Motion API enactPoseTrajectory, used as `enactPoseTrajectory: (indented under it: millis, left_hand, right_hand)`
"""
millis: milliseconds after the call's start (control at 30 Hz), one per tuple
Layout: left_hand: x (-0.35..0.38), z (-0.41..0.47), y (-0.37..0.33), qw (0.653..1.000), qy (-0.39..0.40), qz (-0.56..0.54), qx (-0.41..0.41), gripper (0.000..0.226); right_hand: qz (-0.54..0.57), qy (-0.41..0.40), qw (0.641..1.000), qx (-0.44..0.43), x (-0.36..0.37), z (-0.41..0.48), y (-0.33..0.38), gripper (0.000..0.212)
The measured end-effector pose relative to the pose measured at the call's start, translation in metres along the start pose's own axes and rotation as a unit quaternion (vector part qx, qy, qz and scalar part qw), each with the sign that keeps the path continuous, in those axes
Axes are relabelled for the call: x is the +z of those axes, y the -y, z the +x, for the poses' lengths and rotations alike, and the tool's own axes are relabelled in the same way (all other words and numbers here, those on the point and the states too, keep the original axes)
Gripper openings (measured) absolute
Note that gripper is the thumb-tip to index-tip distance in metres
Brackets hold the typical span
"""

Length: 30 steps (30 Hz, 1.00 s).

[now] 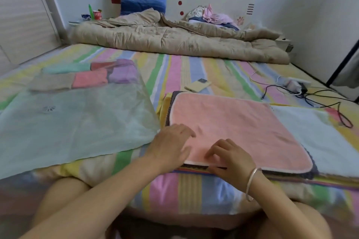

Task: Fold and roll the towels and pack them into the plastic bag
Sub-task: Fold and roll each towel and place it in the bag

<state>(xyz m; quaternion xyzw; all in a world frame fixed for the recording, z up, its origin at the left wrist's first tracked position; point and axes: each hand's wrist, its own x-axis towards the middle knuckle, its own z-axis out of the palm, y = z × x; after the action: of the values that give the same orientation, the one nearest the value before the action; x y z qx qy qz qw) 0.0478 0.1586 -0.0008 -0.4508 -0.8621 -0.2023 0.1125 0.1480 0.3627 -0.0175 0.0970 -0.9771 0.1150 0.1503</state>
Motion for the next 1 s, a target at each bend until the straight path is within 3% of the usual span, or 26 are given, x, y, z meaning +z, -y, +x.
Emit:
enactPoseTrajectory:
  millis: [67,133,333,467,600,667,833,1000]
  left_hand:
    - [0.007,-0.003,-0.003,0.996,0.048,0.005,0.074,0.033]
    - [0.015,-0.006,0.000,0.992,0.079,0.031,0.097,0.039]
    - [0.013,-0.001,0.004,0.998,0.023,-0.034,0.045,0.031]
    - [0.006,-0.001,0.014,0.997,0.050,-0.037,0.054,0.019]
    - [-0.002,0.006,0.030,0.993,0.025,-0.090,-0.073,0.025]
    - [-0.005,0.022,0.037,0.978,-0.003,-0.144,-0.148,0.023]
    - [0.002,0.085,0.052,0.904,-0.080,-0.298,-0.295,0.033]
    - [0.029,0.141,0.089,0.919,-0.122,-0.215,-0.308,0.028]
  right_hand:
    - [-0.011,-0.015,1.000,-0.010,-0.003,-0.008,-0.009,0.024]
    - [-0.024,-0.037,0.999,-0.010,-0.007,-0.015,-0.016,0.018]
    - [-0.085,-0.069,0.994,0.030,-0.024,-0.041,-0.043,0.016]
    - [-0.084,-0.077,0.989,0.100,-0.040,-0.057,-0.069,0.020]
    - [-0.089,-0.113,0.972,0.185,-0.053,-0.051,-0.086,0.005]
    - [-0.110,-0.134,0.960,0.220,-0.056,-0.043,-0.093,0.011]
    - [-0.143,-0.143,0.933,0.297,-0.070,-0.005,-0.126,0.025]
    - [-0.085,-0.141,0.926,0.341,-0.063,0.043,-0.188,0.021]
